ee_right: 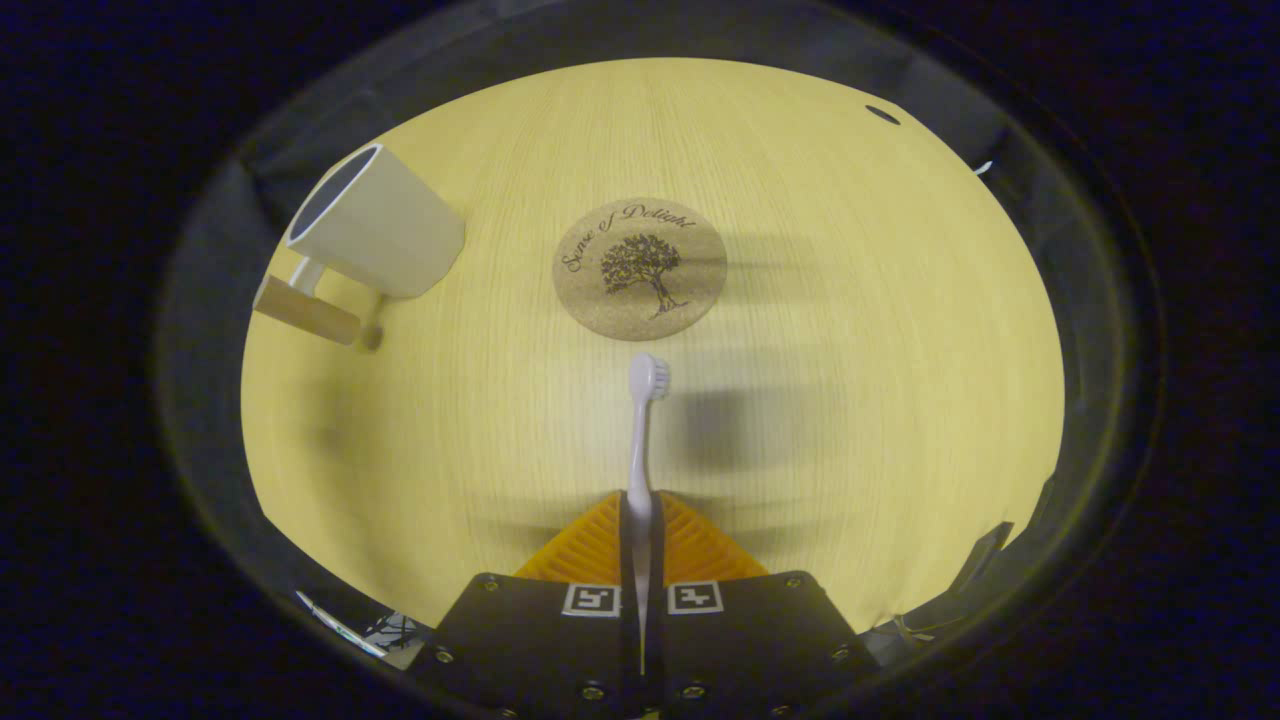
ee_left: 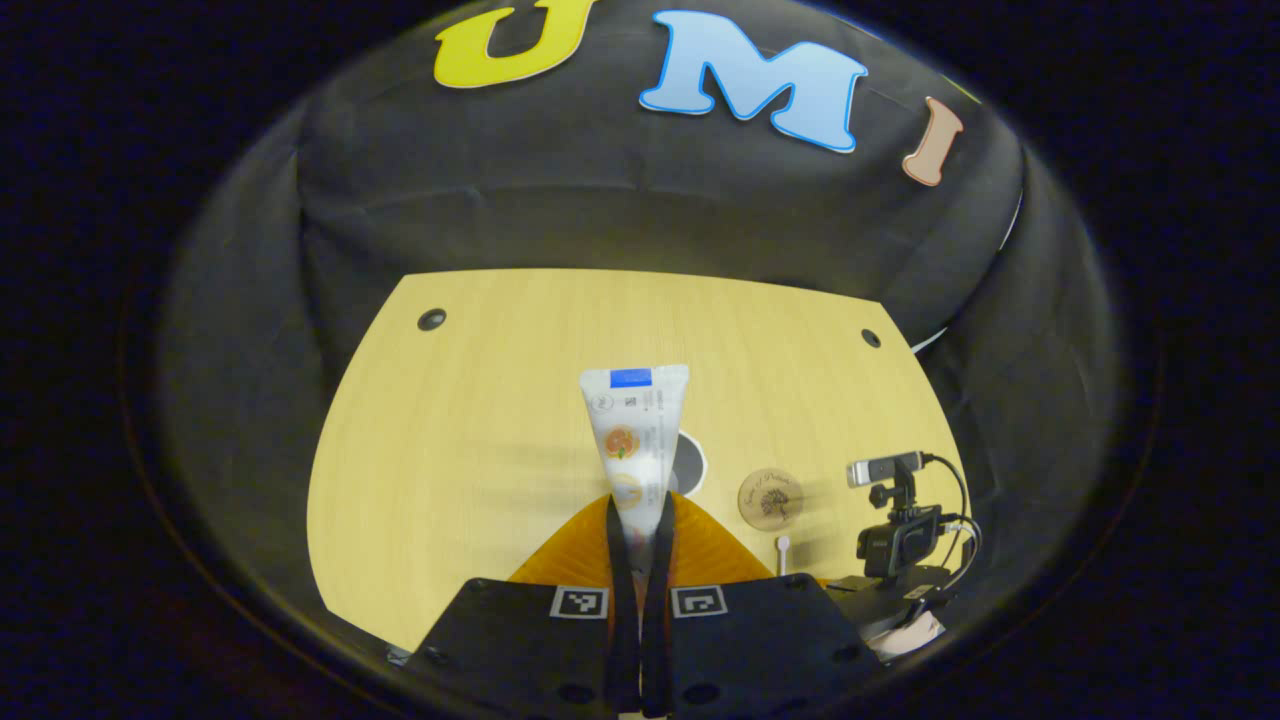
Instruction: Put the toothbrush and toothpaste on the desktop into the cup, then pick up the cup and place it on the coaster on the desktop.
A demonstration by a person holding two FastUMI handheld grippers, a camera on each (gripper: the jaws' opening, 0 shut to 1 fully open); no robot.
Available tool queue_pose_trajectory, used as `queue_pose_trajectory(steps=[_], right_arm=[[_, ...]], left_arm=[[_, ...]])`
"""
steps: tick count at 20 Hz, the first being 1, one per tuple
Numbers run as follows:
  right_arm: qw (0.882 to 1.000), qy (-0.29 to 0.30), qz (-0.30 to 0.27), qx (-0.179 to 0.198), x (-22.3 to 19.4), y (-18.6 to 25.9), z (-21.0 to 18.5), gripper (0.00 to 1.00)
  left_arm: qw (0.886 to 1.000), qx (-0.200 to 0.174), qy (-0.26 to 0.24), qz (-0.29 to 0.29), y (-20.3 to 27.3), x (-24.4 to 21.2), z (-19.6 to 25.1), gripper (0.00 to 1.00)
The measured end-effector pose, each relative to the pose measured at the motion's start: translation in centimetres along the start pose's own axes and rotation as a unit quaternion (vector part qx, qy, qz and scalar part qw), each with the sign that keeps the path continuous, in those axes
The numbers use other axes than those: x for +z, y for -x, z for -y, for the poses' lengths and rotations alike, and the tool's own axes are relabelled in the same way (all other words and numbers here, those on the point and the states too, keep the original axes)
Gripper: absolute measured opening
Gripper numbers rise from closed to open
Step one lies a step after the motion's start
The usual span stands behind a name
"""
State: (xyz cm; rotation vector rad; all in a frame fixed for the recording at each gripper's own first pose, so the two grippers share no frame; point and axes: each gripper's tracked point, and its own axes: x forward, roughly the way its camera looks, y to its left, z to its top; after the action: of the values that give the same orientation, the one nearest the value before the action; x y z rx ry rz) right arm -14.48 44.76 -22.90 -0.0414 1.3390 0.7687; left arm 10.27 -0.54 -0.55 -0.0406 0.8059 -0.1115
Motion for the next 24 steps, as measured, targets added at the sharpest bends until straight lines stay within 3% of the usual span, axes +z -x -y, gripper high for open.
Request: queue_pose_trajectory(steps=[5, 14, 20, 24], right_arm=[[1.000, 0.000, 0.005, 0.004, -0.1, 0.0, 0.0, 0.03], [1.000, 0.001, 0.014, 0.004, -0.2, 0.0, 0.1, 0.03], [1.000, 0.001, 0.014, 0.005, -0.1, 0.0, 0.1, 0.04], [1.000, 0.001, 0.012, 0.007, -0.1, 0.0, 0.1, 0.04]], left_arm=[[0.999, -0.009, -0.025, 0.021, -4.2, 4.3, 0.4, 0.08], [0.999, -0.028, -0.023, 0.038, -13.0, 6.2, 0.9, 0.08], [0.998, -0.011, -0.028, 0.047, -15.7, 4.9, 0.4, 0.08], [0.997, -0.020, -0.032, 0.061, -15.9, 4.1, 0.6, 0.09]])
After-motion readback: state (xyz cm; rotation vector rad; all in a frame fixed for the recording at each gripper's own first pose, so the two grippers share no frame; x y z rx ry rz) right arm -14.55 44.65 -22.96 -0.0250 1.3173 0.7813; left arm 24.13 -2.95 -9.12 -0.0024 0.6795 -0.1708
